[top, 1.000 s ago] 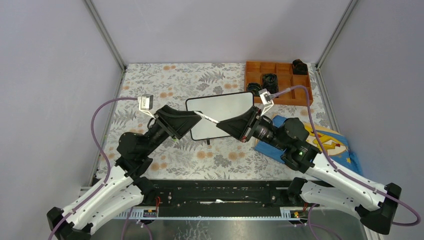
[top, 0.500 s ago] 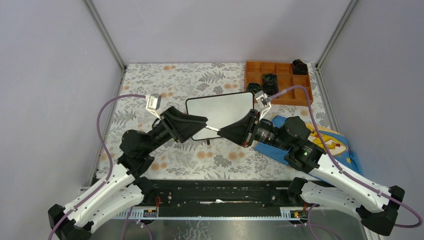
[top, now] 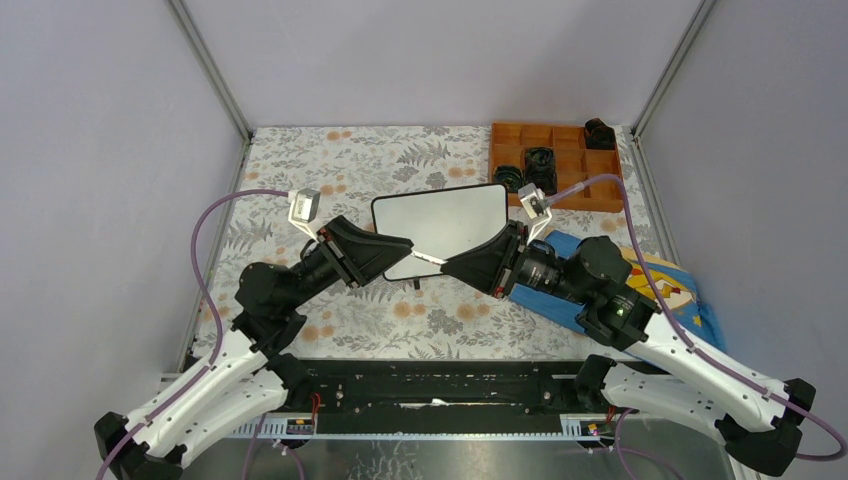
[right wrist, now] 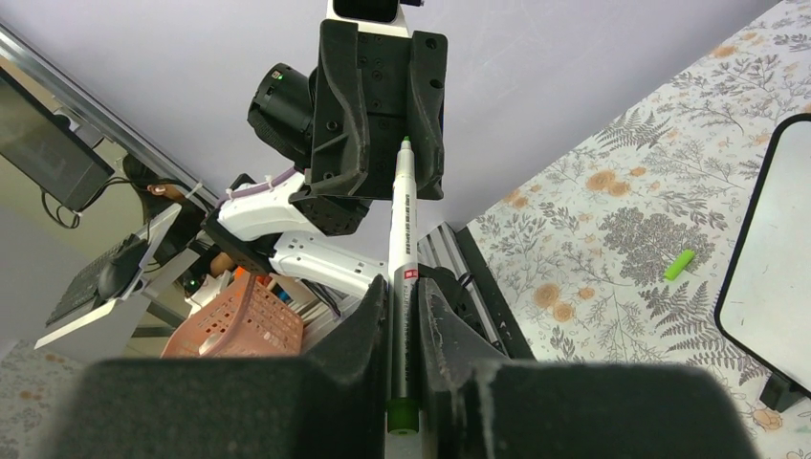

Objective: Write a sentence on the whiteboard

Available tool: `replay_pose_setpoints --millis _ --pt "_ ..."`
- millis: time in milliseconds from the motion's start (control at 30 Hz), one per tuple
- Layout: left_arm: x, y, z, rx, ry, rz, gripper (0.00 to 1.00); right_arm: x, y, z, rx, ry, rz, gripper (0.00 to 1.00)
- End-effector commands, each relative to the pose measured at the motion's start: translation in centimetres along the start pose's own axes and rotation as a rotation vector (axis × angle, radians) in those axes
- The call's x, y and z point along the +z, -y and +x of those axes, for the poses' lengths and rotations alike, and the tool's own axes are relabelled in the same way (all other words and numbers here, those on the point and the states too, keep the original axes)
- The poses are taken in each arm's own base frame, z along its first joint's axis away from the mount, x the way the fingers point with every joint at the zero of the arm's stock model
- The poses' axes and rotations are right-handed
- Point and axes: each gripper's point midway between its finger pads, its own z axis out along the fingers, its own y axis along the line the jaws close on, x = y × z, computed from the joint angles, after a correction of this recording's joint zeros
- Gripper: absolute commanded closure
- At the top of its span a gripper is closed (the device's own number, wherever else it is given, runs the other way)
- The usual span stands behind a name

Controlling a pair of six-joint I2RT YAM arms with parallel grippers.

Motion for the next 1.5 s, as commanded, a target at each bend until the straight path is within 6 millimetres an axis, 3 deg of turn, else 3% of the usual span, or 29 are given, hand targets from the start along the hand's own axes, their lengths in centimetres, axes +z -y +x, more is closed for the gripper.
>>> replay_pose_setpoints --millis 0,300,500,633,667,800,900,1267,1467 --pt "-0.1 1.6 -0.4 0.030 0.008 0.055 0.62 -0.3 -1.6 -2.0 -0.042 0.060 -0.043 1.00" --pt "-0.2 1.3 -0.1 0.019 0.000 0.049 0.73 -0.2 -1.6 -2.0 -0.033 0.062 -0.046 1.00" --pt "-0.3 1.1 -0.1 0.015 0.005 0.045 1.00 0.0 -1.6 -1.9 -0.019 0.061 -0.050 1.00" --pt "-0.4 0.8 -0.4 0.000 0.031 0.033 1.00 0.0 -1.7 -2.2 0.006 0.081 -0.056 1.00" --pt "-0.4 0.6 -0.5 -0.004 0.040 0.027 1.00 0.0 -1.9 -2.5 0.015 0.097 -0.060 0.96" --pt "-0.6 -0.1 -0.8 -0.008 0.075 -0.004 1.00 0.2 -2.1 -3.3 0.056 0.138 -0.070 0.60" --pt "-0.8 -0.4 -1.1 -0.019 0.103 -0.015 1.00 0.5 -2.0 -3.6 0.091 0.160 -0.067 0.49" --pt "-1.1 -0.8 -2.5 -0.050 0.195 -0.033 1.00 1.7 -1.4 -4.2 0.151 0.200 -0.073 0.46" --pt "-1.1 -0.9 -2.7 -0.068 0.210 -0.033 1.00 2.4 -1.0 -3.9 0.165 0.185 -0.065 0.51"
